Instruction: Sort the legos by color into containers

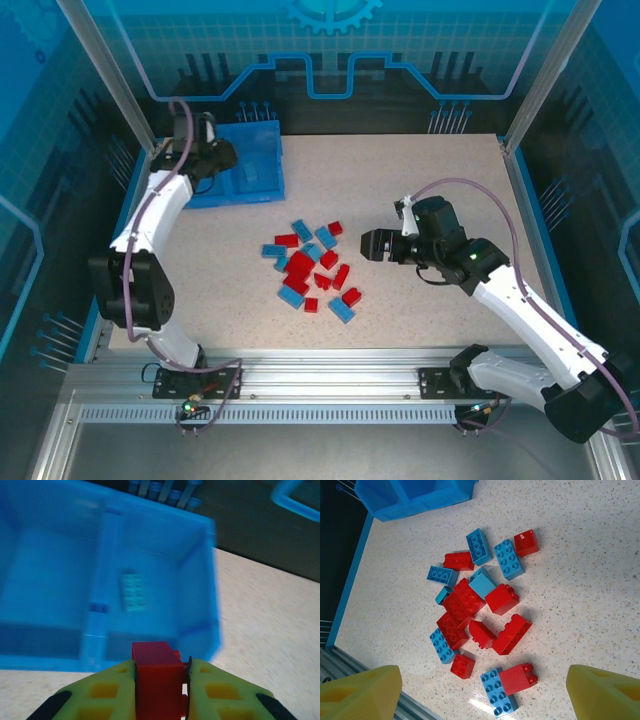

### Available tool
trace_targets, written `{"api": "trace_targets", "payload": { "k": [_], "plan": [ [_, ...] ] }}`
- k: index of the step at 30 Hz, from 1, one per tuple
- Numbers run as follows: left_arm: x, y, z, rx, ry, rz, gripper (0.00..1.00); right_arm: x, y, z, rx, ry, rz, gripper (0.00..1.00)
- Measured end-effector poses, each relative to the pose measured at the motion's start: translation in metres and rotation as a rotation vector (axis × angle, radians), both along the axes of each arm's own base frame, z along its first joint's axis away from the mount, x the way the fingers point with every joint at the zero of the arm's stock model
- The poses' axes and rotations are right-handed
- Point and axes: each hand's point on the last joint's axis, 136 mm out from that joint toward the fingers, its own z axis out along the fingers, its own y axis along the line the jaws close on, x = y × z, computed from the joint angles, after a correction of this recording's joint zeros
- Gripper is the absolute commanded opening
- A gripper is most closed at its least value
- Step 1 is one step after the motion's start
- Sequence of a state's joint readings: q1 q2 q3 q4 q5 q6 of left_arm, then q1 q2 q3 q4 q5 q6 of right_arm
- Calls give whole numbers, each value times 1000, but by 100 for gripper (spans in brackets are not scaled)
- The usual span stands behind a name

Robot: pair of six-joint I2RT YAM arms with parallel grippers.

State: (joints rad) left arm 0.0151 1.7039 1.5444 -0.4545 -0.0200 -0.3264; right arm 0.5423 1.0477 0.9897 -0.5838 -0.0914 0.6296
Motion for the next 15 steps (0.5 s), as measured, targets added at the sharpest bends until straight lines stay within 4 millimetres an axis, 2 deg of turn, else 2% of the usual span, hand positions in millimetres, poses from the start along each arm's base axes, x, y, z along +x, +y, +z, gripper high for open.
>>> {"api": "trace_targets", "payload": {
  "k": [3,6,11,15],
  "plan": [
    [16,42,-22,-20,47,99,13,0,0,0,0,-1,-1,87],
    [35,69,-47,-19,97,163,15,0,0,0,-1,-2,-2,87],
    [61,89,-91,20,190,220,19,-1,-3,3,-1,-12,-8,87],
    [73,97,-121,37,251,244,37,-4,-6,9,1,-28,-16,88]
  ]
}}
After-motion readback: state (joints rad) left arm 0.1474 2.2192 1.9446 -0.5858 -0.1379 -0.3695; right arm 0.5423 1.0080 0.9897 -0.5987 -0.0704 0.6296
